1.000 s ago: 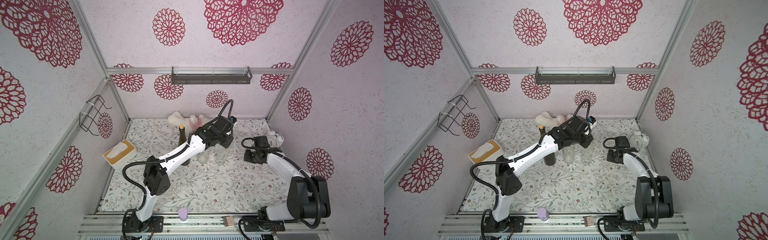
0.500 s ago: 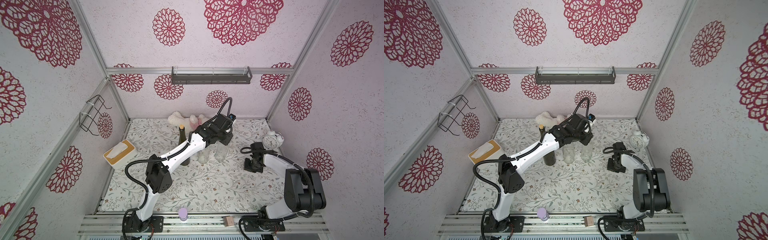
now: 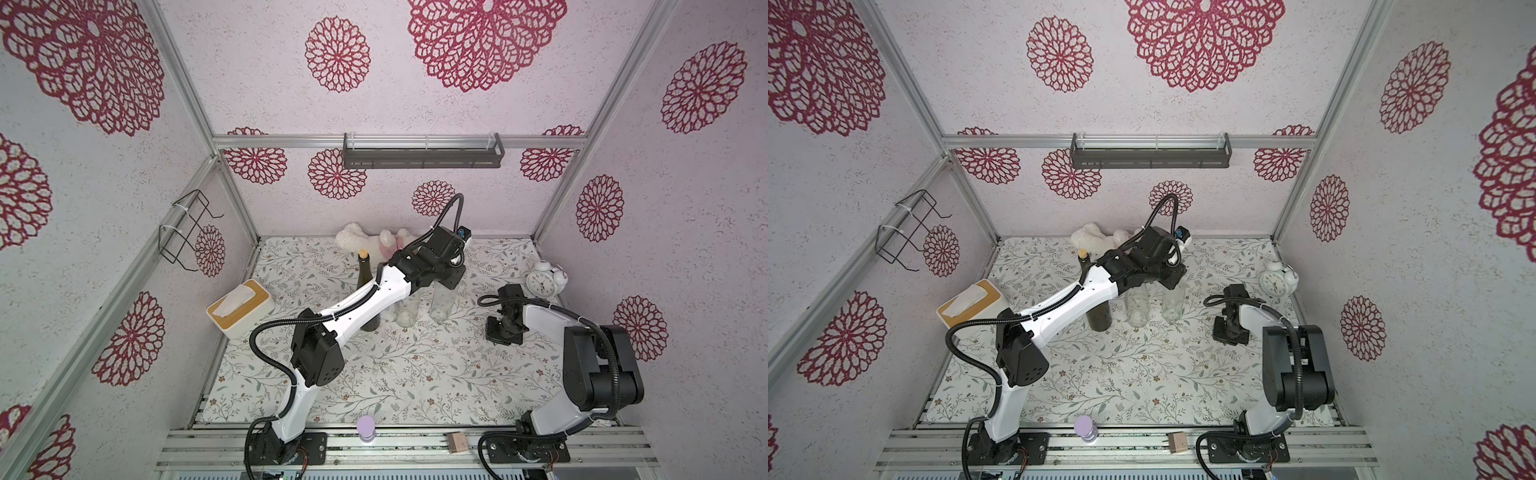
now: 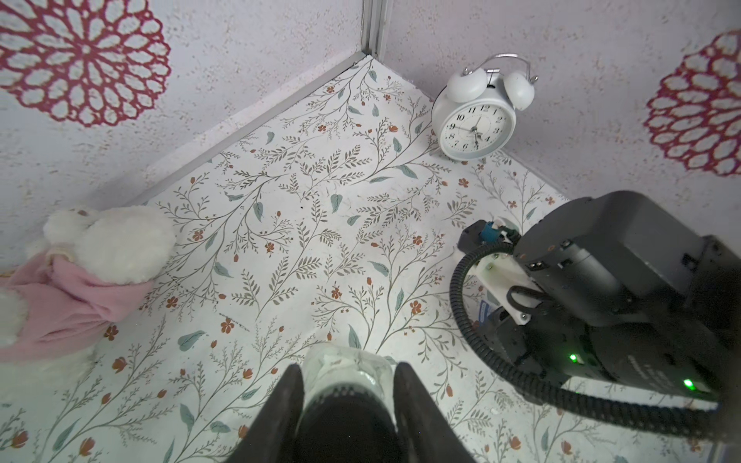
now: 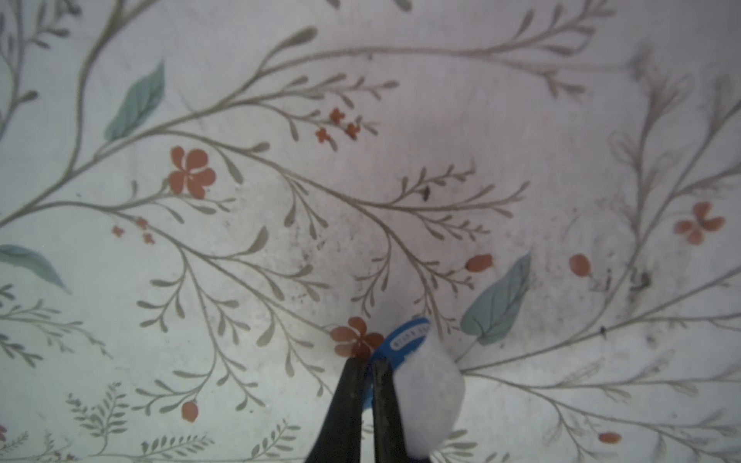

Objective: Remove the label from the bottle
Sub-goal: Place the bottle at the center of the board.

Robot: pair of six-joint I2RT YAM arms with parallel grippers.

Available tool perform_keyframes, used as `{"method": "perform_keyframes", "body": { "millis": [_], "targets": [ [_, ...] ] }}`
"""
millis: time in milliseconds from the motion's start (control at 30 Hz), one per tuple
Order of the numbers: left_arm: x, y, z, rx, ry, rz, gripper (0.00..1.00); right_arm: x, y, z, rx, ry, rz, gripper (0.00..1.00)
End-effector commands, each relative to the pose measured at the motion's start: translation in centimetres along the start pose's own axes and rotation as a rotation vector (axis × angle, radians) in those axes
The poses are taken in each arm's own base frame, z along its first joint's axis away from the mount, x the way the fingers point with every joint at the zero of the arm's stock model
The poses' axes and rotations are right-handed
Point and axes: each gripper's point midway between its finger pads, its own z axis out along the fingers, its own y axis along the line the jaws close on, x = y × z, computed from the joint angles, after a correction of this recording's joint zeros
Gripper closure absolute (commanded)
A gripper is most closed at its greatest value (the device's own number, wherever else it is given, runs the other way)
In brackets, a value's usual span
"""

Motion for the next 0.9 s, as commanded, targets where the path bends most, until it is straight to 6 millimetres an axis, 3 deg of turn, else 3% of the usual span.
{"method": "perform_keyframes", "body": {
  "millis": [0, 133, 433, 667, 867],
  "targets": [
    [-2.8, 0.6, -1.3, -0.009, -0.086, -0.007, 0.53, -0.5, -0.2, 0.3, -0.002, -0.004, -0.002, 0.8],
    [-3.3, 0.6, -1.7, -0.005, -0.098, -0.005, 0.4, -0.6, -0.4, 0.3, -0.002, -0.002, 0.006, 0.72],
    [-4.8, 0.3, -3.4, 0.006, -0.138, -0.006, 0.24, -0.8, -1.5, 0.0, -0.008, -0.022, 0.048, 0.59],
    [-5.8, 0.2, -5.0, 0.012, -0.161, 0.006, 0.16, -1.8, -2.1, -0.5, -0.04, -0.057, 0.079, 0.57],
    [-7.0, -0.1, -6.7, 0.037, -0.202, 0.003, 0.05, -3.4, -1.9, -2.8, -0.056, -0.143, 0.076, 0.57]
  ]
}}
